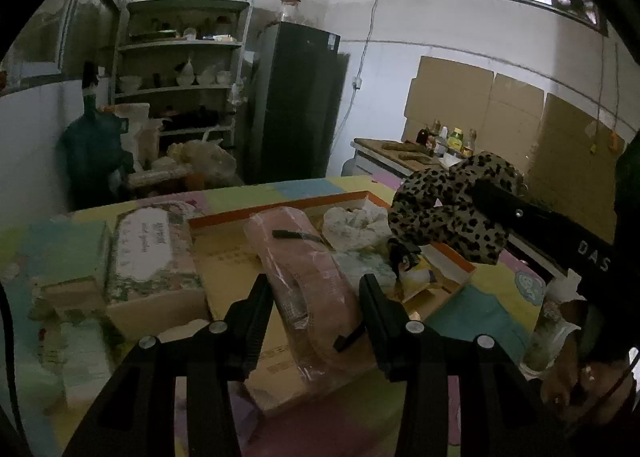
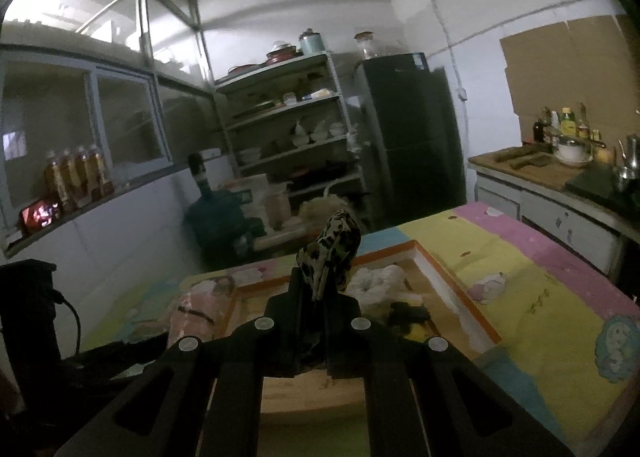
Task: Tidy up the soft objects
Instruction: 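Carry the pink towel and leopard-print cloth over the cardboard tray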
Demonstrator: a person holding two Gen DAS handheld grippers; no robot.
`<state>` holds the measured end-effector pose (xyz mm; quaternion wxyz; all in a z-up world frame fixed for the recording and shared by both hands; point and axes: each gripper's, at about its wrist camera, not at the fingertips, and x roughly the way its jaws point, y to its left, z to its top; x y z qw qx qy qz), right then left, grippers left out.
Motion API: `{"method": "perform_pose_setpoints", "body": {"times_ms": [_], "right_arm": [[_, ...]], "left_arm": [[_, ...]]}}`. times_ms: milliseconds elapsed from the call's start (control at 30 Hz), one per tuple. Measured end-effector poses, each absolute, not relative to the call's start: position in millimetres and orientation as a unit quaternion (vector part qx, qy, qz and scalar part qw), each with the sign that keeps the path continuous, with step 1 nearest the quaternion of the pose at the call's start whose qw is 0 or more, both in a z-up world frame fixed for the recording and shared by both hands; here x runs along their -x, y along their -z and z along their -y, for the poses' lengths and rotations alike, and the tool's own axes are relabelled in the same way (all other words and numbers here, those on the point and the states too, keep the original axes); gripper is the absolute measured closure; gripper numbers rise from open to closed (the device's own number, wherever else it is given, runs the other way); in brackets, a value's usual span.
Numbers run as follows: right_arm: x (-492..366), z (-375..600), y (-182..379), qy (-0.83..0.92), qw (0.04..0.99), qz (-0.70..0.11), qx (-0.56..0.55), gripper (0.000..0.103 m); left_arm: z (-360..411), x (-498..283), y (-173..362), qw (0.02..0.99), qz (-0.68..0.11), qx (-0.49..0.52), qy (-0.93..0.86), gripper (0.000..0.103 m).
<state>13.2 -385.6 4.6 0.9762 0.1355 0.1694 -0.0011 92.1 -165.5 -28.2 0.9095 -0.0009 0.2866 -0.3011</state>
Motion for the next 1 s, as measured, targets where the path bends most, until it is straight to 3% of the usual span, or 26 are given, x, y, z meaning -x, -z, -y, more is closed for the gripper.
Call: {"method": "perform_pose_setpoints", "body": {"times_ms": [1000], "right_arm": [[-52,419,41,-0.035,0.96,-0.205,-0.19,0.095]], "left_arm": [[206,-140,72,0.89,-0.361,0.001,0.278,0.058]]}}
